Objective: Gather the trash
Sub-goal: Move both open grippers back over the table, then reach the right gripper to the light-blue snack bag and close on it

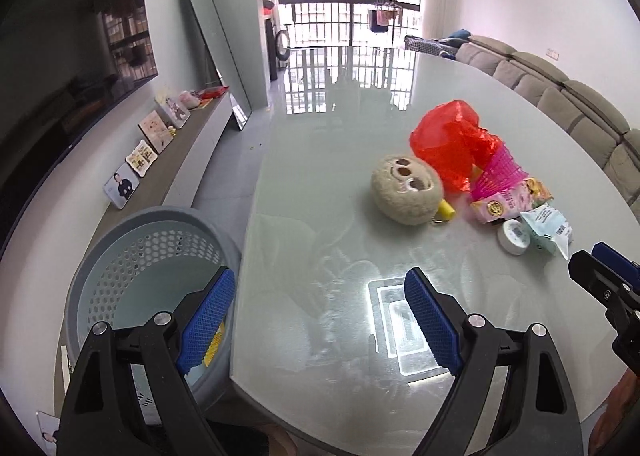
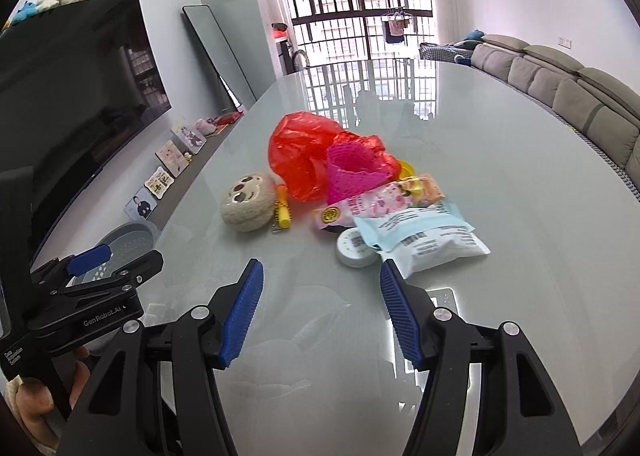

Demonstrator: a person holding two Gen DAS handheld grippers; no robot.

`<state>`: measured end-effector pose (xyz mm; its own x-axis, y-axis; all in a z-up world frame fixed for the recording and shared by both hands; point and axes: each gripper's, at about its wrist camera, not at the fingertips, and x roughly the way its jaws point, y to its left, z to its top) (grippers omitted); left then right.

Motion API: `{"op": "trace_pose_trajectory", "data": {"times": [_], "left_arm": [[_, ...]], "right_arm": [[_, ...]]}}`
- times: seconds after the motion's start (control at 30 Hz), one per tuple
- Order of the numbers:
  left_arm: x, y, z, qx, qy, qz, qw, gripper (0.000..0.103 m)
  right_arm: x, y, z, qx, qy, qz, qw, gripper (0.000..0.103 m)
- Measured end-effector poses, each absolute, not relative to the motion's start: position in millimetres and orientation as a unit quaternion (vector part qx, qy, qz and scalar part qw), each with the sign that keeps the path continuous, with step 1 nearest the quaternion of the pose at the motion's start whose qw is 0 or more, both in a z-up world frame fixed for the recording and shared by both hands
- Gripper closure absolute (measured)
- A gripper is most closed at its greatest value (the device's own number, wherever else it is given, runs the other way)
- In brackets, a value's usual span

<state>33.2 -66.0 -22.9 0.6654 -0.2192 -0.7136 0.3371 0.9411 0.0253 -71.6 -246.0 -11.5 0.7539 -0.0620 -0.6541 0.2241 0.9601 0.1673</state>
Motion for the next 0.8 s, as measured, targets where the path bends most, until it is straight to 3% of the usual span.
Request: {"op": "trace_pose_trajectory", "data": {"times": [0.8], "left_arm": [[20, -156, -27, 0.124, 0.381, -0.208, 0.892, 0.015]], "right_arm": [[-106, -342, -34, 0.158, 0.347, -0.145, 0.913, 0.044]]}}
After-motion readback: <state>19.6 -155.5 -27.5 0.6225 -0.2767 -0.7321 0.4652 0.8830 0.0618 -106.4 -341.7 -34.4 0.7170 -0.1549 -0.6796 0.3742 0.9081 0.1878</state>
